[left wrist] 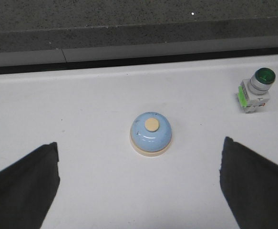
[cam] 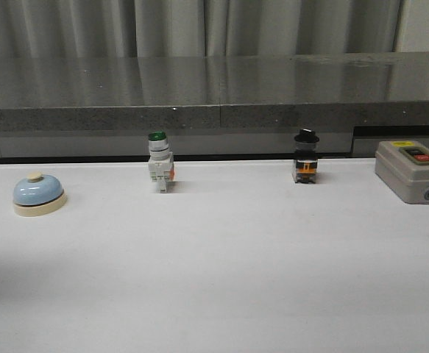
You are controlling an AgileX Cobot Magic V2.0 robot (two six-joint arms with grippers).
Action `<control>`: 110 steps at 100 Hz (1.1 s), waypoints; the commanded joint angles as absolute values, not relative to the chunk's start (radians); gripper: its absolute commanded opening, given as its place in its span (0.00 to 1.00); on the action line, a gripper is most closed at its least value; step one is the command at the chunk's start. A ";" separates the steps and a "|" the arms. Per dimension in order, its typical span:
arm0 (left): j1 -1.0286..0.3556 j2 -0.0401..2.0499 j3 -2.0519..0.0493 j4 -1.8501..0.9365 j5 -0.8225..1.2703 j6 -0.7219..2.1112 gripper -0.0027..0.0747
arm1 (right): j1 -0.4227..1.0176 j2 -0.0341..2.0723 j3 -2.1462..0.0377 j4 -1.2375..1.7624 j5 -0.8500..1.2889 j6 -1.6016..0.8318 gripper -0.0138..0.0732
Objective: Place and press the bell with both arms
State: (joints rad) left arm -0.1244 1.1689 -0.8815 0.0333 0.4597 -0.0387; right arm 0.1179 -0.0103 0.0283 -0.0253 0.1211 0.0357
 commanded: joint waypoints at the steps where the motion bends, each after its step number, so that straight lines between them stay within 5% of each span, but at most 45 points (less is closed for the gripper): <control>1: -0.122 1.206 -0.951 0.024 0.410 -0.044 0.87 | 0.112 -0.029 0.013 -0.024 0.034 0.032 0.09; 65: -0.124 1.680 -1.243 0.000 0.457 -0.044 0.87 | 0.112 -0.029 0.013 -0.024 0.034 0.032 0.09; 110: -0.152 1.826 -1.277 0.000 0.458 -0.042 0.87 | 0.112 -0.029 0.013 -0.024 0.034 0.032 0.09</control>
State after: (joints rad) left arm -0.1357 1.8603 -1.2458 0.0100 0.5005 -0.0387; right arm 0.1179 -0.0103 0.0283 -0.0253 0.1211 0.0357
